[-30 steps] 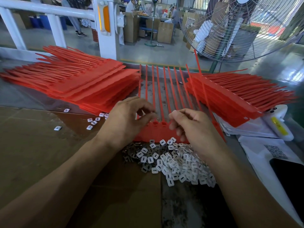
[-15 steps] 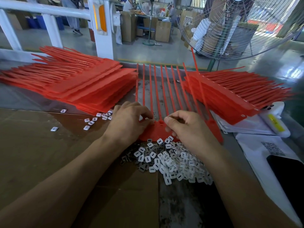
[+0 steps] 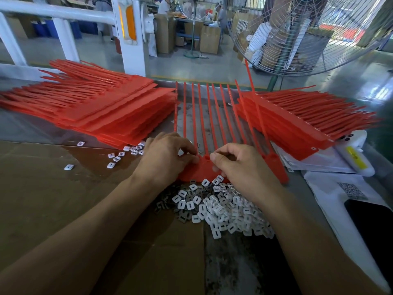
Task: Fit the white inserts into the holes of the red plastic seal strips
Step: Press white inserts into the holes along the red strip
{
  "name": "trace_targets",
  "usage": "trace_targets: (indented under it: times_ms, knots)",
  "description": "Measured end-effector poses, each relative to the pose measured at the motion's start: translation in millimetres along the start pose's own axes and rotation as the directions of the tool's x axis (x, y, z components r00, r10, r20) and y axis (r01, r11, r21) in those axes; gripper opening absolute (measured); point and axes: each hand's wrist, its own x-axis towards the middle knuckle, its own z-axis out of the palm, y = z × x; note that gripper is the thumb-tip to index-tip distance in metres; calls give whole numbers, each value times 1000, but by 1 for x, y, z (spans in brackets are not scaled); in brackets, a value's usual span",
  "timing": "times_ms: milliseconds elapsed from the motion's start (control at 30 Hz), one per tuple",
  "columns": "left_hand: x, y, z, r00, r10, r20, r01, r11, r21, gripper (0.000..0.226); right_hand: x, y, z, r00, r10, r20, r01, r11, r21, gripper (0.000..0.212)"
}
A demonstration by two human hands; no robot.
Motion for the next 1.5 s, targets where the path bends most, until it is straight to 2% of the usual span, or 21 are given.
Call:
trace_targets:
  times_ms: [367, 833, 1133, 1400, 1500]
  knots:
    - [-4, -3, -4, 999, 5, 38, -4, 999, -46, 15, 0, 1, 0, 1000, -7, 22, 8, 999, -36, 16]
    - [2, -1, 1, 996, 90, 15, -91, 991, 99, 9, 1, 1, 2, 1000, -5, 29, 6, 999, -53, 14]
    - [3, -1, 1, 991, 131, 20, -133, 977, 168, 13, 0, -1, 2, 1000, 0, 28, 1, 999, -44, 15]
    - [4, -1, 3, 988, 152, 0, -150, 979, 136, 12, -2, -3, 1, 999, 15, 29, -14, 999, -44, 15]
    - [3, -1, 2, 984, 171, -60, -165, 982, 89, 9, -2, -3, 0, 1000, 12, 21, -12, 1000, -28, 16]
